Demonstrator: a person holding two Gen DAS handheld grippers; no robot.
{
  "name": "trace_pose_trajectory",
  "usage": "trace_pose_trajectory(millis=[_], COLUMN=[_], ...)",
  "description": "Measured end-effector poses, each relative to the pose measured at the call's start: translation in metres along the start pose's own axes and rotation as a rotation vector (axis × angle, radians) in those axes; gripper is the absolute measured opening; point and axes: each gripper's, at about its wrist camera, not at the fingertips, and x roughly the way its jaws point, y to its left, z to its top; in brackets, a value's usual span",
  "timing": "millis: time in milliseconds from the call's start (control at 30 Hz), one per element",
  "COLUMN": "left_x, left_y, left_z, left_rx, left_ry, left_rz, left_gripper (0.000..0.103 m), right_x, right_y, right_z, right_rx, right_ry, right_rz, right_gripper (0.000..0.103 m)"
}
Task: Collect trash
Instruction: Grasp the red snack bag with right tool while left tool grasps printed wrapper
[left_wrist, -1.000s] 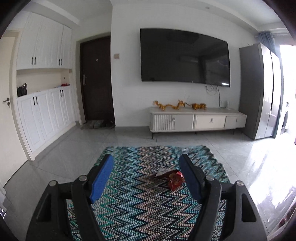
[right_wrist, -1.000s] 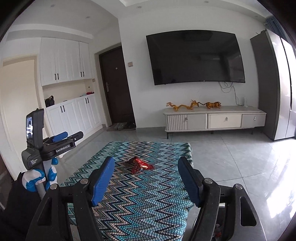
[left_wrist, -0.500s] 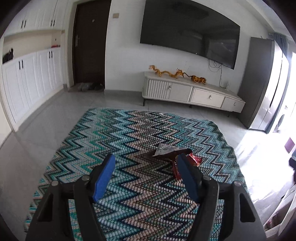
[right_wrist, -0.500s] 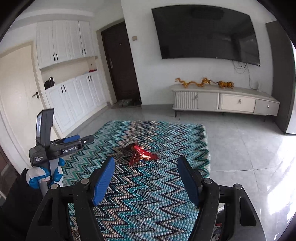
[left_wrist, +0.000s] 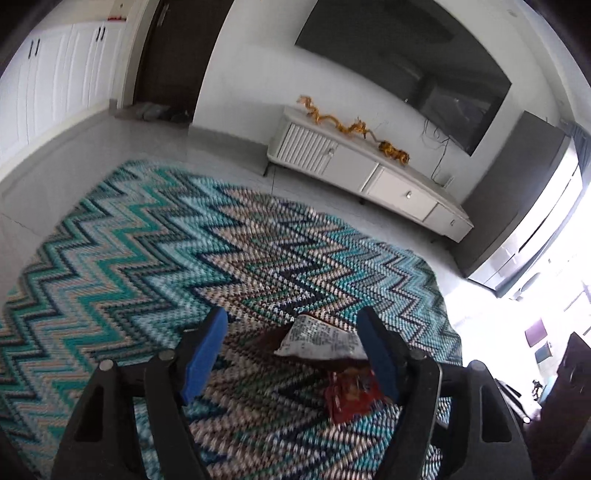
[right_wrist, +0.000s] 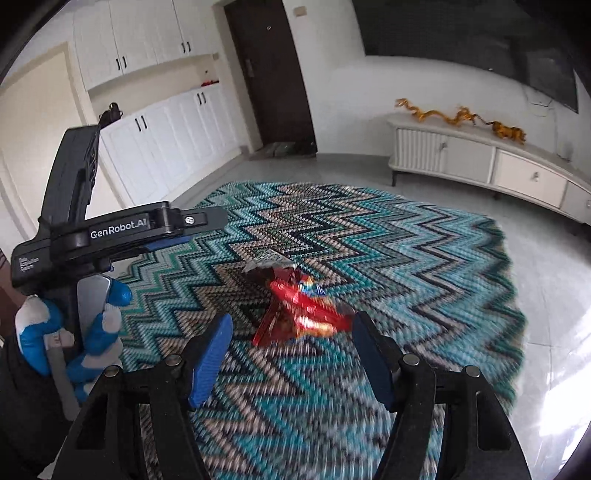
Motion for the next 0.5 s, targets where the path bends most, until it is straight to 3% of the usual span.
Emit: trace_pose_trajectory(millis=[200, 333, 500], left_x=[0.04, 0.055, 0.066], left_y=[0.003, -0.002, -0.02], left_z=[-0.006, -0.013, -0.019], left_rx=[-0.052, -0.085, -0.058], left_ry=[0.104, 0.149, 0.17], left_rz=[0.0, -0.002, 0.039], left_gripper=[0.071, 0.072, 0.072], right_x=[0.041, 0.056, 0.049], right_y=[-0.012, -0.018, -0.02], right_z=[0.005, -0.001, -0.015], right_rx=[0.008, 0.01, 0.023], right_ry=[0.03, 0.065, 0.087], right_rz=[0.034, 0.064, 0.099], right_gripper=[0.054, 0.033, 0.017])
